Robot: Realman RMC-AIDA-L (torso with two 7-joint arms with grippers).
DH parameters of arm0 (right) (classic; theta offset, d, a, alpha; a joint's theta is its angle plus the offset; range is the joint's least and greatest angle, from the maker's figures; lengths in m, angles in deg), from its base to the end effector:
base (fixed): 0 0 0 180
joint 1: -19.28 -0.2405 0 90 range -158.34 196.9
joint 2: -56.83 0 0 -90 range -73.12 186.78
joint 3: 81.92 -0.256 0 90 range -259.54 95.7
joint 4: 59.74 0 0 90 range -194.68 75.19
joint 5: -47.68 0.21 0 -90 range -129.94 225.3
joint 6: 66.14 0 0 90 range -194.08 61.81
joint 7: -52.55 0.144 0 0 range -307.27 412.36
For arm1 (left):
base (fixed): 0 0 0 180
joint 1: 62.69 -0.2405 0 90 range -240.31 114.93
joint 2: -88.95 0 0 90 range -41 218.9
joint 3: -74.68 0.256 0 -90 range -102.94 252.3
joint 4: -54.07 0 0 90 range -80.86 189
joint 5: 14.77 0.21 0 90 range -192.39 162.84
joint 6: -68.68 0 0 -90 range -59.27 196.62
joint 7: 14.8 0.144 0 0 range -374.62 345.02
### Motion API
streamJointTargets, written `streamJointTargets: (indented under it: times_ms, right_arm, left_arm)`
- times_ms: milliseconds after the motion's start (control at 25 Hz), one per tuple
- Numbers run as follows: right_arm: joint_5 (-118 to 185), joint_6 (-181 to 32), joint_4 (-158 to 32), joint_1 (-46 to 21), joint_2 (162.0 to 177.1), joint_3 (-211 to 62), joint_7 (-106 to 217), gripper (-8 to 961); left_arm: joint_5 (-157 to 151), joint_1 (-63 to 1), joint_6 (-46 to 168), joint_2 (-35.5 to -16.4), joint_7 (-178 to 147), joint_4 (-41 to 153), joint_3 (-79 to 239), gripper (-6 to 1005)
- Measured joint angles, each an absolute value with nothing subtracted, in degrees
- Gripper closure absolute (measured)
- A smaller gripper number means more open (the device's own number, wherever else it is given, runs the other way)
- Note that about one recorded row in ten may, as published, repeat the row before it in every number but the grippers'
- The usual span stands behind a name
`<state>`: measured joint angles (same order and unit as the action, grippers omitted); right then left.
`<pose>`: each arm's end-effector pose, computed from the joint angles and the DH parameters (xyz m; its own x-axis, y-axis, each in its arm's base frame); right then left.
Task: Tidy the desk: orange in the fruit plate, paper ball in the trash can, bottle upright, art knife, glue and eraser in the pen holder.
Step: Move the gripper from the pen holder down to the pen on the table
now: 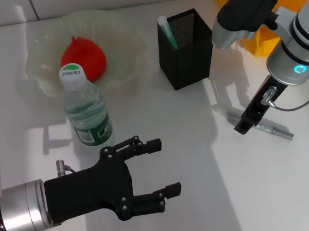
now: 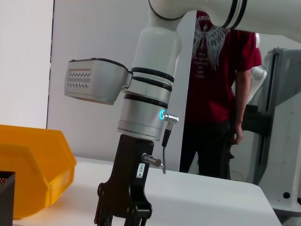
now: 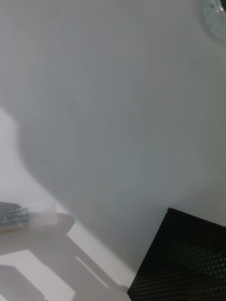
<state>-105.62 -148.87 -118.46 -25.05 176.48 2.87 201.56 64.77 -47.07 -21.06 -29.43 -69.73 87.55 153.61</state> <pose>0.1884 0.3715 -0.0441 0.6665 -0.6502 0.3648 -0.4922 -0.7512 -0.4398 -0.2583 0.2411 -0.0568 0.7719 0.1166 0.6250 0.2061 -0.9758 -0.0725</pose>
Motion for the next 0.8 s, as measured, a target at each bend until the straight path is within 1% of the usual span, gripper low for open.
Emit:
streamJointTargets:
  times_ms: [320,520,800]
  right_arm:
    - [-105.2,-148.8,-117.8,-25.2,176.44,2.9,201.6,422]
    - [-105.2,-148.8,-117.5,-25.4,176.36,2.9,201.6,547]
    - [-105.3,-148.9,-116.1,-25.9,176.26,2.9,201.6,672]
  left_arm:
    - [64.8,-47.2,-21.1,-29.44,-69.7,87.5,153.6,153]
    - [64.8,-47.1,-21.1,-29.44,-69.7,87.5,153.6,153]
    - [64.8,-46.8,-21.1,-29.44,-69.7,87.6,153.6,153]
